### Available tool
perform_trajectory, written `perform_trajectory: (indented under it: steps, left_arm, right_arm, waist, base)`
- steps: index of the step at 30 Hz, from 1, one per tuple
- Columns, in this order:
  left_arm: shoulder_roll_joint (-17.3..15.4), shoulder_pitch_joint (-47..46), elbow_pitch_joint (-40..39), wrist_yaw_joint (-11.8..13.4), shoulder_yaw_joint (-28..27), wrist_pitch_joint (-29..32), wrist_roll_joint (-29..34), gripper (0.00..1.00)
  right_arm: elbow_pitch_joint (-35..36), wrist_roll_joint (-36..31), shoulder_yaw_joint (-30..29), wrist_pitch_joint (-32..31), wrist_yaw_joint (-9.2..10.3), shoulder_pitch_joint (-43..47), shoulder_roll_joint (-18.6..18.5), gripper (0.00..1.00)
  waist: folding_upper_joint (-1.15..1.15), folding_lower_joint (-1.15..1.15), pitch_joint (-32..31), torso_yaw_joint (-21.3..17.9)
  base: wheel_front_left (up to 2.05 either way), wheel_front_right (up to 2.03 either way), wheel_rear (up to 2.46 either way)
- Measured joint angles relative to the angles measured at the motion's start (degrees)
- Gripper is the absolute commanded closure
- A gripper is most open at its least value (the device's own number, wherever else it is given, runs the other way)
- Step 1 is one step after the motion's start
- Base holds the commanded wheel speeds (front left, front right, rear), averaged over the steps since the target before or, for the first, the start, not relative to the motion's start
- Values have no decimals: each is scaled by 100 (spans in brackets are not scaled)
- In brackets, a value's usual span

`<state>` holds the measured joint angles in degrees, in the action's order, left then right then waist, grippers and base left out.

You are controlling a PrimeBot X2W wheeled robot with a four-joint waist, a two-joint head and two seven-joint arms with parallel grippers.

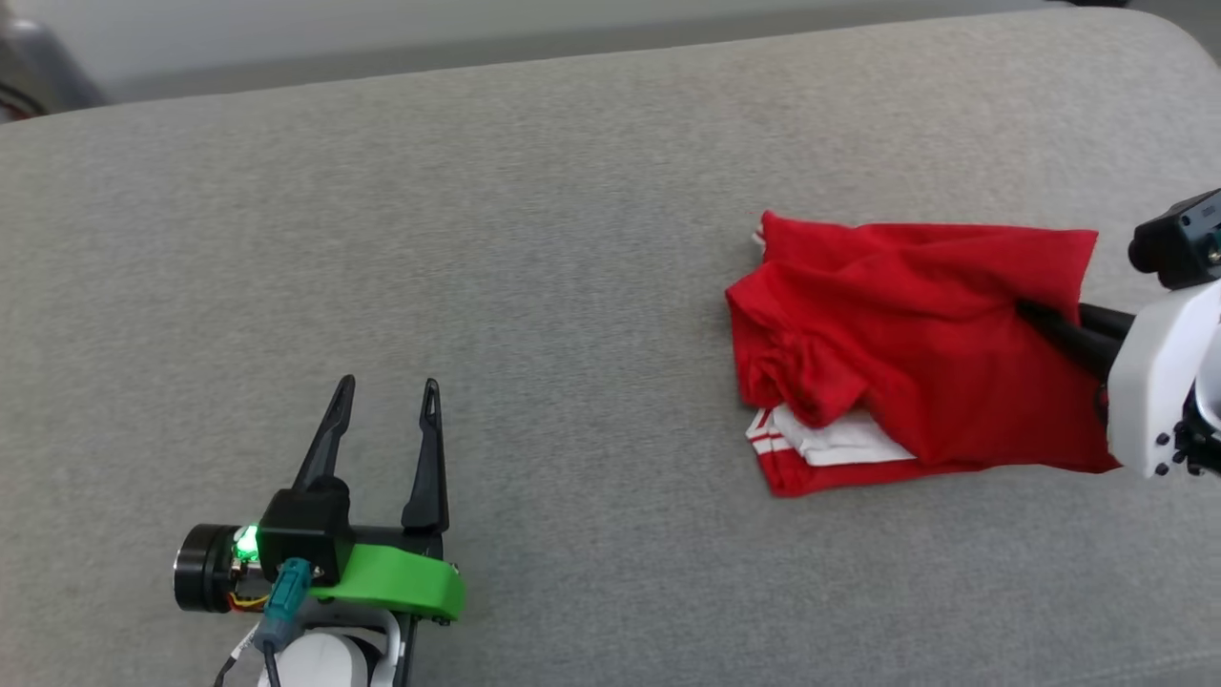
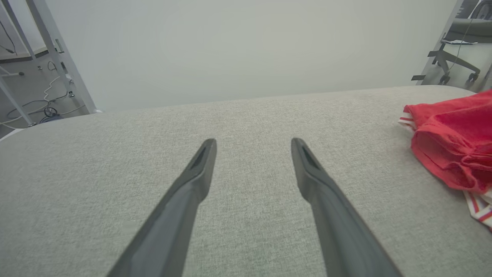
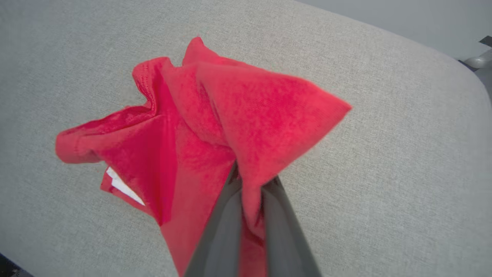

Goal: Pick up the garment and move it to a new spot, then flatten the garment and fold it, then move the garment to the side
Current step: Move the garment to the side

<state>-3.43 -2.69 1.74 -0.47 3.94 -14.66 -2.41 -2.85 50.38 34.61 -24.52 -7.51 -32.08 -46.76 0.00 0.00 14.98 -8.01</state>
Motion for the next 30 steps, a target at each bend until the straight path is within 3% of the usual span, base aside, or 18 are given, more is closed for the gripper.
perform_trajectory:
  steps: [5, 10, 20, 30]
  left_arm:
    - [-57, -163, -104, -38, -33, 0, 60, 0]
    - [-115, -304, -276, -40, -10, -1, 154, 0]
    - [-187, -737, -541, -81, 140, 0, 194, 0]
    - [-207, -862, -697, -69, 226, 0, 220, 0]
  right_arm:
    - [-218, -144, -216, 7, 0, -165, -313, 100]
    - [-708, -254, -537, 15, -1, -377, -569, 100]
    - [-2125, -601, -1168, 74, -2, -967, -923, 100]
    - [-3368, -1033, -1824, 475, -2, -1406, -818, 100]
  waist:
    - [0, 0, 280, -360]
    - [0, 0, 633, -405]
    - [0, 1, 1416, -200]
    - [0, 1, 1957, 120]
  base:
    - [0, 0, 0]
    - [0, 0, 0]
    - [0, 0, 0]
    - [0, 0, 0]
